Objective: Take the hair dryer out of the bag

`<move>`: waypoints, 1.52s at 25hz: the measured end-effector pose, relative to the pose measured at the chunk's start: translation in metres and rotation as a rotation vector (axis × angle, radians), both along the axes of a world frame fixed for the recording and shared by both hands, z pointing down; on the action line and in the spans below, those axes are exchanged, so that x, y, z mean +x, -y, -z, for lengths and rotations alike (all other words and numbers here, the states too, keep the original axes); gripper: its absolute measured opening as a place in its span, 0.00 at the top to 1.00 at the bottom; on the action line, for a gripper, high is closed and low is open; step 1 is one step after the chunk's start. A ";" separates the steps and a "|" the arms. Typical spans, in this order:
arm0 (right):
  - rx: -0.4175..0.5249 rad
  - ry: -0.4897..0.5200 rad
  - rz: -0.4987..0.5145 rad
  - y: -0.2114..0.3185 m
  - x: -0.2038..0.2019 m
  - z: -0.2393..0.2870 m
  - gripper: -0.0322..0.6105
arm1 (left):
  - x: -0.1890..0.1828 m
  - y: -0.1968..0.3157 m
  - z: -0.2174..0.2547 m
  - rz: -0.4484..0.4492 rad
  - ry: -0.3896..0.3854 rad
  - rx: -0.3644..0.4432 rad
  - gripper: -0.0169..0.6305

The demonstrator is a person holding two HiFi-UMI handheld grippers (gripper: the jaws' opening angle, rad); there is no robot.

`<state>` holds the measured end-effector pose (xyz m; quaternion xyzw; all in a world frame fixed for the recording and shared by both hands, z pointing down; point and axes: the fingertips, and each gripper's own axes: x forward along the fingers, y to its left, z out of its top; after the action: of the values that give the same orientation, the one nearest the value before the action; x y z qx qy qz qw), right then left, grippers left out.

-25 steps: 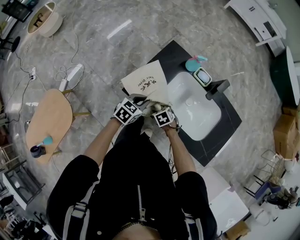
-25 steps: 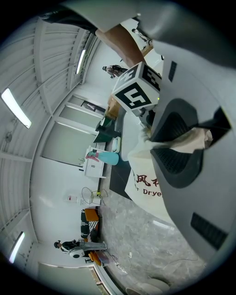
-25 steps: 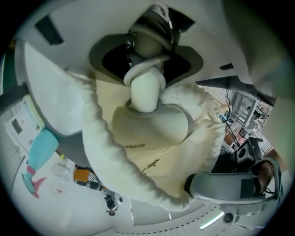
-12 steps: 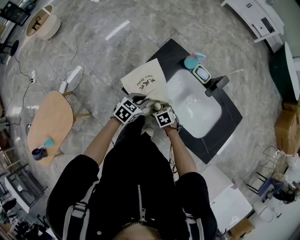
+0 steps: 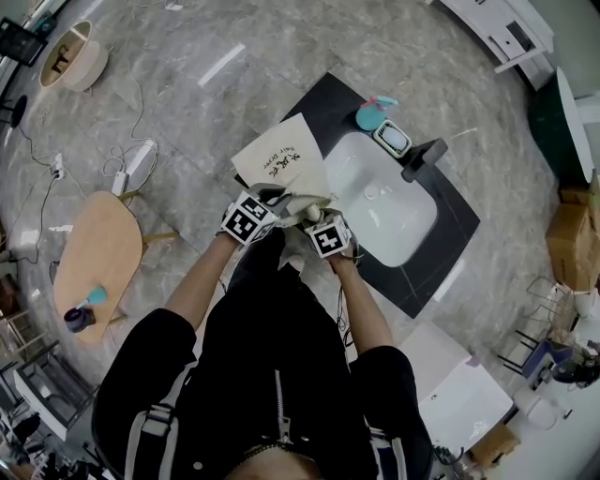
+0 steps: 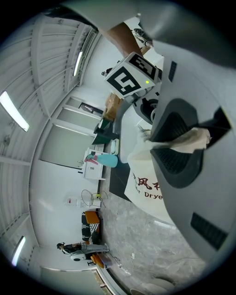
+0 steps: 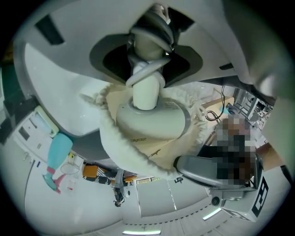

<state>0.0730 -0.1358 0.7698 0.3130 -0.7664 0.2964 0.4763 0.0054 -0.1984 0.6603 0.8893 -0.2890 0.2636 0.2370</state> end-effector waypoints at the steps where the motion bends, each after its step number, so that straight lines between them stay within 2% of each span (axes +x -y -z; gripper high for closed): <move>1: 0.000 0.003 -0.002 -0.002 0.001 0.000 0.58 | 0.001 -0.001 -0.001 0.000 0.002 -0.002 0.88; 9: 0.014 0.019 -0.005 -0.020 0.013 -0.002 0.58 | 0.007 -0.002 -0.004 -0.011 0.016 -0.002 0.88; 23: 0.031 0.049 -0.071 -0.041 0.033 0.005 0.59 | 0.012 -0.007 -0.012 -0.026 0.030 -0.014 0.88; 28: 0.053 0.049 -0.119 -0.049 0.051 0.010 0.59 | 0.017 -0.012 -0.018 -0.040 0.049 -0.013 0.88; 38: 0.070 0.087 -0.292 -0.063 0.092 0.018 0.59 | 0.026 -0.022 -0.041 -0.070 0.086 -0.014 0.88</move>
<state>0.1648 -0.0729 0.7521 0.4243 -0.7426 0.3487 0.3833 0.0313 -0.1760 0.7014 0.8850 -0.2658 0.3117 0.2211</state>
